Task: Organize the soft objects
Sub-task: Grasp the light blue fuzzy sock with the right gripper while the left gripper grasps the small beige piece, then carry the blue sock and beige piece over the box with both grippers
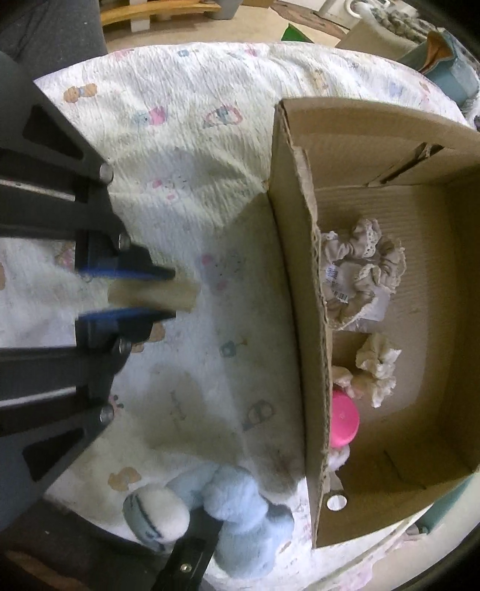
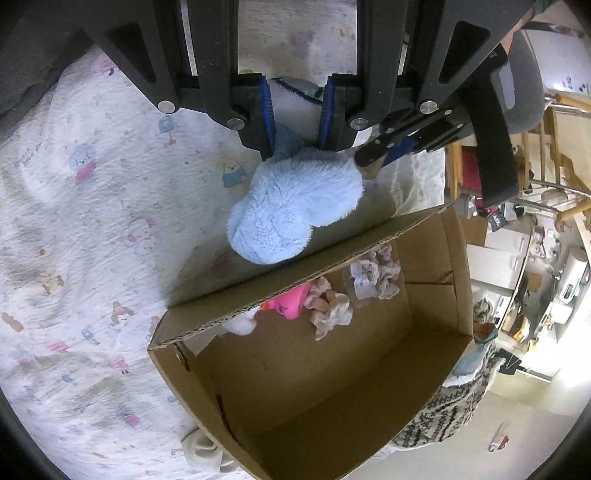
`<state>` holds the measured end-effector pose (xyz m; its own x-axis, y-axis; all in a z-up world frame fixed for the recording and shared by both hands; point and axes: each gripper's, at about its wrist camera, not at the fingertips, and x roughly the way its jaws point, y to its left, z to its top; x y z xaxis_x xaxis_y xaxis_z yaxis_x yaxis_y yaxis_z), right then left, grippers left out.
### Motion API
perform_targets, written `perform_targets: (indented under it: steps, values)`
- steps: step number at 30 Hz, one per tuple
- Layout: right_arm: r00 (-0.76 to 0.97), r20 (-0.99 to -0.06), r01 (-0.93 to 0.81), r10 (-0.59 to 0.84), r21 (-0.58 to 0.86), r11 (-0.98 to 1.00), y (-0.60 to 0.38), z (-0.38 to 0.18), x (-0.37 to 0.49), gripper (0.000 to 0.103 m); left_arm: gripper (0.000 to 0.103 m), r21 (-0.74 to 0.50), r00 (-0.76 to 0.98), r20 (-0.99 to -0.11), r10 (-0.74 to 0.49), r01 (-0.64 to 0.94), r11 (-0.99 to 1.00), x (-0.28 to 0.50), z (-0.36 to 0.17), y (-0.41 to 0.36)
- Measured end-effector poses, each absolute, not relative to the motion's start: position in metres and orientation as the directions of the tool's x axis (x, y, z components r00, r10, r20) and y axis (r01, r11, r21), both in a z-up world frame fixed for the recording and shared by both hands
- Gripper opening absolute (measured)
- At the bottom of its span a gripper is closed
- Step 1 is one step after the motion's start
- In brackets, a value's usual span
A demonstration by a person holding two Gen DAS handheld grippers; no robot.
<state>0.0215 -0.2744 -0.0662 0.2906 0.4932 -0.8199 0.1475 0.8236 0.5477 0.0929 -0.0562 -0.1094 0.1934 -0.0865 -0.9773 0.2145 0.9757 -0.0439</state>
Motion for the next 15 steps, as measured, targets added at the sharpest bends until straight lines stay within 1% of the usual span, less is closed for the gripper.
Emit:
perform_targets:
  steps: [5, 10, 15]
  values:
    - [0.283, -0.828, 0.146, 0.484, 0.536, 0.831, -0.273, -0.068, 0.022, 0.023, 0.008, -0.075, 0.191, -0.976, -0.108, 0.172, 0.982, 0.089, -0.099, -0.038]
    - [0.286, -0.836, 0.142, 0.469, 0.521, 0.842, -0.271, -0.067, 0.021, 0.023, 0.008, -0.048, 0.216, -0.973, -0.077, 0.136, 0.990, 0.086, -0.089, -0.022]
    - [0.293, -0.839, 0.122, 0.458, 0.508, 0.853, -0.268, -0.062, 0.020, 0.023, 0.008, -0.064, 0.242, -0.966, -0.087, 0.101, 0.993, 0.079, -0.073, -0.003]
